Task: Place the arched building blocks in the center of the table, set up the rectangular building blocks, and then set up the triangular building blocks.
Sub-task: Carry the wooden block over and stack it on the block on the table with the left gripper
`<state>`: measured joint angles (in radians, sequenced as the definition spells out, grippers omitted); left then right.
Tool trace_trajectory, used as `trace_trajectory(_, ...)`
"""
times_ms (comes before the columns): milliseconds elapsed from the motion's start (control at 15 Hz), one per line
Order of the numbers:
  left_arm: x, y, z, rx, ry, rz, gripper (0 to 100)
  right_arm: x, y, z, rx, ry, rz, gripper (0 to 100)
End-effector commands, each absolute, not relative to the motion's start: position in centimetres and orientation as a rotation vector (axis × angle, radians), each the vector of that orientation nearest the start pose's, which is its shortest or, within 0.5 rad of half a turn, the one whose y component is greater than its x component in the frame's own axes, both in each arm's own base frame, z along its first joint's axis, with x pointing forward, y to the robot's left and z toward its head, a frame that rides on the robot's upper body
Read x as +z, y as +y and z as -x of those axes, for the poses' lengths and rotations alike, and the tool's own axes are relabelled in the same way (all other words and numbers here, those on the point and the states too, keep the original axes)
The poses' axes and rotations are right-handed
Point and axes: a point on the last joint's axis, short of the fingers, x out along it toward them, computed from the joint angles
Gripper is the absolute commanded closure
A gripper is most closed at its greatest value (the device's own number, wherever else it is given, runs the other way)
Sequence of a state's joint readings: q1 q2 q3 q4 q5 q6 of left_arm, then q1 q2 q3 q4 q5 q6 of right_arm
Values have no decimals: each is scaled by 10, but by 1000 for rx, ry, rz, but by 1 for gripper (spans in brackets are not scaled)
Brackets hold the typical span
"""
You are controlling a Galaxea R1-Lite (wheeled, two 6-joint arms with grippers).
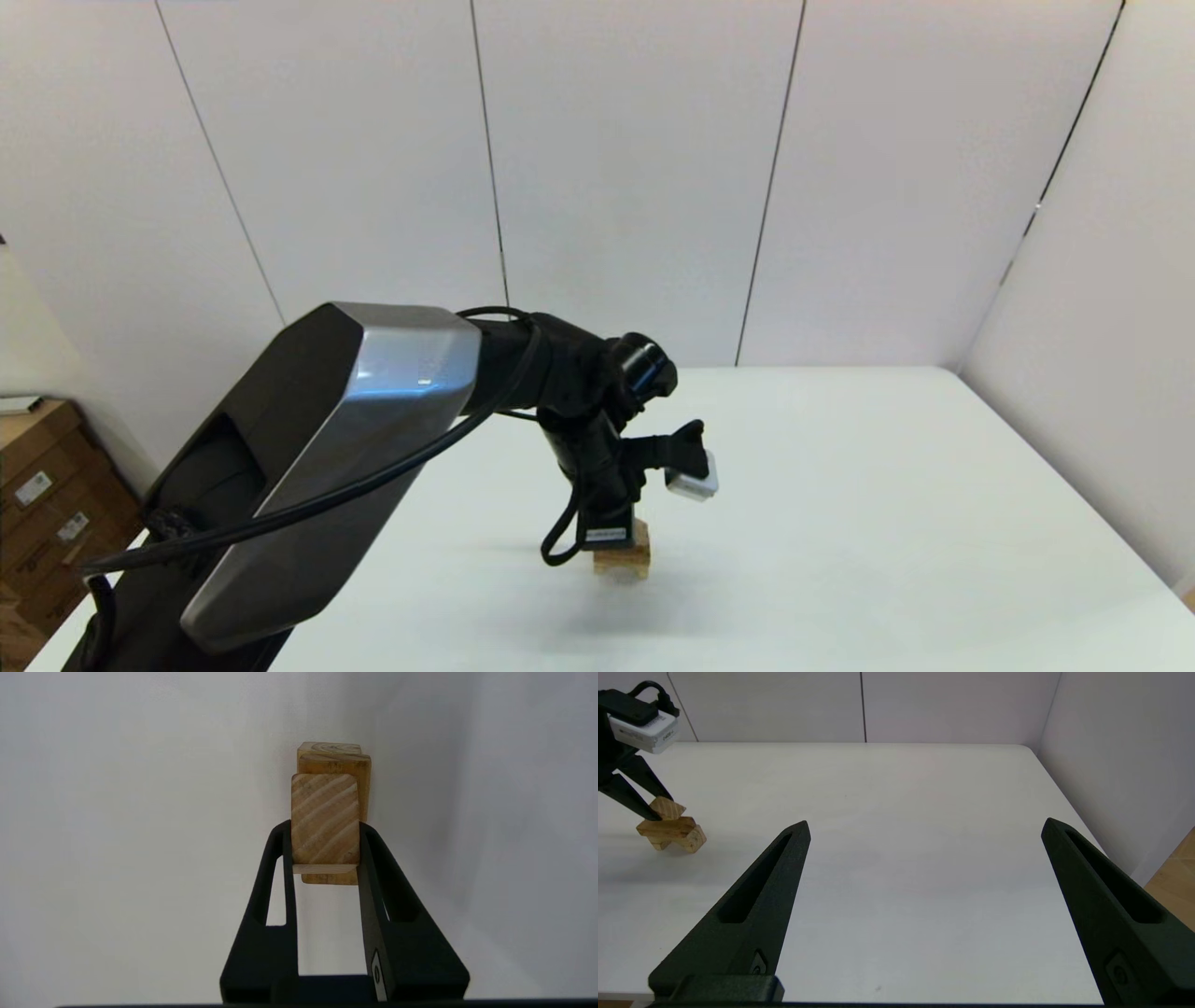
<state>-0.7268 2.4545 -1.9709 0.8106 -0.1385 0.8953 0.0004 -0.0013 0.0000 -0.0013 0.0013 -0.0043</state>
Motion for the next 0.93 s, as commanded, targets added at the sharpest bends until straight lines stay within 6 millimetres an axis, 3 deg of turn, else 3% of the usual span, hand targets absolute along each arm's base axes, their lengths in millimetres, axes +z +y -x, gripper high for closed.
trace_trajectory(67, 76, -300, -334, -1298, 886, -1106, 100, 75, 0, 23, 2, -2, 5, 0)
trace_trajectory(933, 76, -299, -333, -1312, 885, -1141, 100, 76, 0, 23, 3, -3, 5, 0)
